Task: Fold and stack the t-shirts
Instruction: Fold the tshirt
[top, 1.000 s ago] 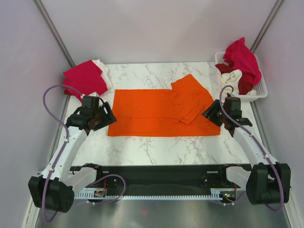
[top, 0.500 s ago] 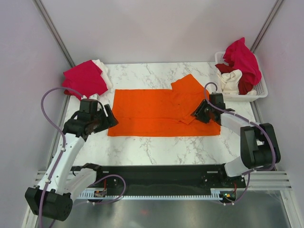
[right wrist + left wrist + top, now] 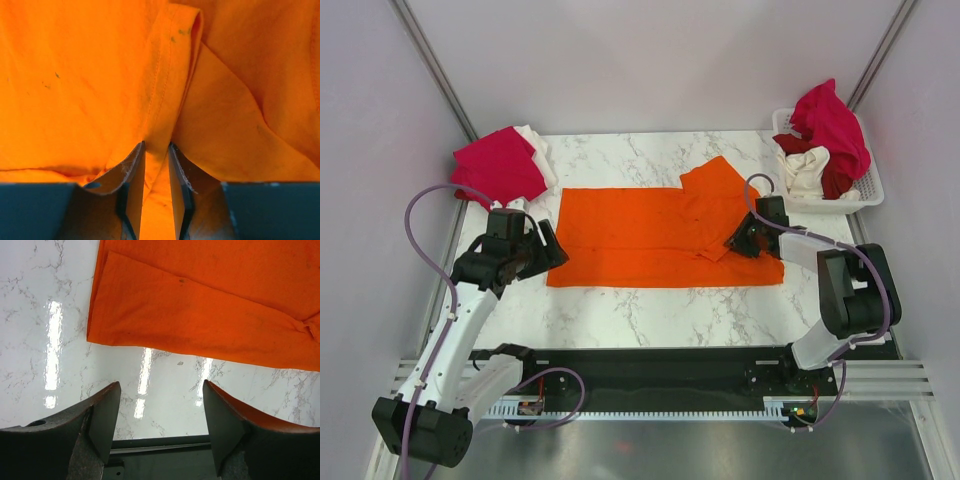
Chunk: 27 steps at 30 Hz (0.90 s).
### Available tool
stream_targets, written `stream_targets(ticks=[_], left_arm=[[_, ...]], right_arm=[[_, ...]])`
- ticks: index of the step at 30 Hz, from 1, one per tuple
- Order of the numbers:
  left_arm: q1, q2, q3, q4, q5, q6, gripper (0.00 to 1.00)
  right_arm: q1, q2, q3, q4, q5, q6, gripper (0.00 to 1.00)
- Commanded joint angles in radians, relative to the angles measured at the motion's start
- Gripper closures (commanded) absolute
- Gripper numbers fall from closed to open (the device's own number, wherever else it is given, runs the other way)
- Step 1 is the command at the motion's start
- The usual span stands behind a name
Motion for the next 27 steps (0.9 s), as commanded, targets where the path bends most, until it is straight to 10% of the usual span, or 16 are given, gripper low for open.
stream_targets(ticks=[1,14,20,27], left_arm=[[0.0,-0.015,-0.006,0.009,-0.014,0.03,0.27],[-0.001,-0.025,-0.006,0.011,-0.025,0.028,0.27],[-0.001,-0.039,-0.004,0.011,-0.031,0.025,0.27],[0.0,-0.044,-0.006,0.011,-0.032,0.024,0.27]], right_arm=[[0.004,0.015,0.04,0.038,0.018,-0.01,0.7],[0.021,0.048,0.161,0.01,-0.008,-0.017,0.81],[0.036,0.162,0.329,-0.037,-0.059,-0.062,0.28],[0.036,0.236,0.624,-0.149,-0.013,-0.14,0.22]])
